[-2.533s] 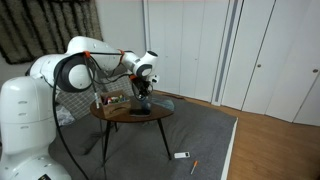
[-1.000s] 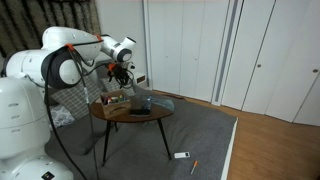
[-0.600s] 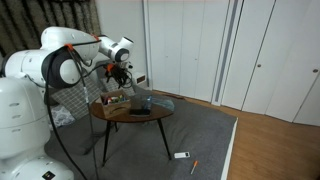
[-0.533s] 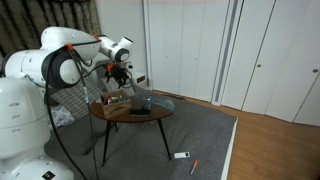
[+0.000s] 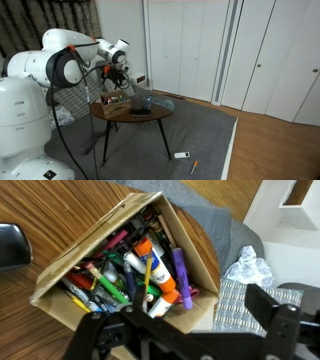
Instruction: Remove the blue glue stick and purple marker from the box and put them in the basket
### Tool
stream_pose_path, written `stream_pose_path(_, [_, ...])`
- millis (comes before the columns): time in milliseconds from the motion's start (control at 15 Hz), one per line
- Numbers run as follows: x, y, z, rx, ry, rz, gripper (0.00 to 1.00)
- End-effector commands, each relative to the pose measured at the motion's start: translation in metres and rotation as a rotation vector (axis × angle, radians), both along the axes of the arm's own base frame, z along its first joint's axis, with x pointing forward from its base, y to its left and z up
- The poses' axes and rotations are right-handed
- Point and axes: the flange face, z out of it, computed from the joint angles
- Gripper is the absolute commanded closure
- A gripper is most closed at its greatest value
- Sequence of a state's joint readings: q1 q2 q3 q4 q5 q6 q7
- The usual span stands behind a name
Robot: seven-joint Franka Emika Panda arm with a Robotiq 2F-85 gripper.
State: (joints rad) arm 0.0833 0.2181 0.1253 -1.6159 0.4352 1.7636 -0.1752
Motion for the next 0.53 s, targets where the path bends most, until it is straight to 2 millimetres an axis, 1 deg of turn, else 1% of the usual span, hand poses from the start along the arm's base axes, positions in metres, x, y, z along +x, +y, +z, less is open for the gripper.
stream_pose_path(0, [0.007,0.045,-0.022,-0.045,-0.033,0.091,0.0])
stream_pose_path(133, [0.012,0.06,-0.041,-0.096,-0.043,0.122,0.0])
stream_pose_path(267, [0.017,0.071,-0.058,-0.15,-0.058,0.151,0.0])
stream_pose_path(467, [0.026,0.084,-0.073,-0.193,-0.106,0.187,0.0])
